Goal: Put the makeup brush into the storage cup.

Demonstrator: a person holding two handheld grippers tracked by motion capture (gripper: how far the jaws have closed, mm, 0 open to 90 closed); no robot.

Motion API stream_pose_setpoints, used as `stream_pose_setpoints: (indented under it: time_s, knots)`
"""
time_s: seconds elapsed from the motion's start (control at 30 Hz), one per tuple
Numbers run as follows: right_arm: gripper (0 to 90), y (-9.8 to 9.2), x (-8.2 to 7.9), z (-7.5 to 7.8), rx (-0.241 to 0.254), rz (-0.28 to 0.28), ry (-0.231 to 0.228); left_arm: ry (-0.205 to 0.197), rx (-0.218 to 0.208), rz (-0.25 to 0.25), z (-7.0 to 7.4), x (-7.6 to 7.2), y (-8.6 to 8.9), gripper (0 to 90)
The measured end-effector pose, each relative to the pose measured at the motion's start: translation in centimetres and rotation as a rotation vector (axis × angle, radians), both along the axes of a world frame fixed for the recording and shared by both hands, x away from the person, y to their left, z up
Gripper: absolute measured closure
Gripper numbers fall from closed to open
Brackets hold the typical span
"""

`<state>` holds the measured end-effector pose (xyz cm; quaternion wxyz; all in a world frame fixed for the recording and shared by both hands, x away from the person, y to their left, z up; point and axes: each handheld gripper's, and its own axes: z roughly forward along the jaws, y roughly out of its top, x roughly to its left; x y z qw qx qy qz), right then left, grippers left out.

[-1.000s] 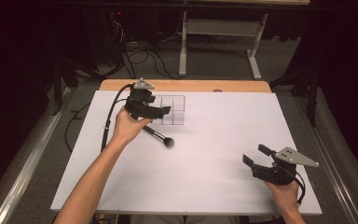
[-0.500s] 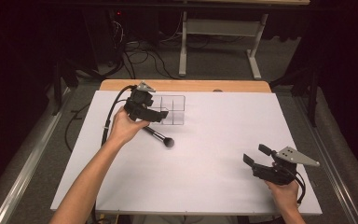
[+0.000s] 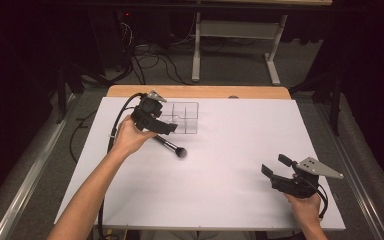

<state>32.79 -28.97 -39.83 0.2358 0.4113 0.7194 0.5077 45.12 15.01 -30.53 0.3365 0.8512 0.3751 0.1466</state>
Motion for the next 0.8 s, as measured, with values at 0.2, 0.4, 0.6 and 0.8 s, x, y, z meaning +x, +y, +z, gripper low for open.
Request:
stream_pose_setpoints:
  time_s: [0.2,0.4,0.6,0.8]
  knots:
    - [24.6,0.0,-0.1,0.0,0.002,0.004,0.0,0.024,0.028,-0.022,-0.2,0.0,0.0,23.5]
    - [24.6,0.0,0.0,0.0,0.0,0.008,-0.001,0.064,0.065,-0.056,-1.0,0.2,-0.3,23.5]
    - [24.6,0.0,0.0,0.0,0.001,0.011,0.0,0.08,0.083,-0.071,-1.3,0.4,-0.6,23.7]
    - [24.6,0.0,0.0,0.0,0.005,0.013,0.0,0.103,0.13,-0.091,-2.0,0.6,-0.8,24.0]
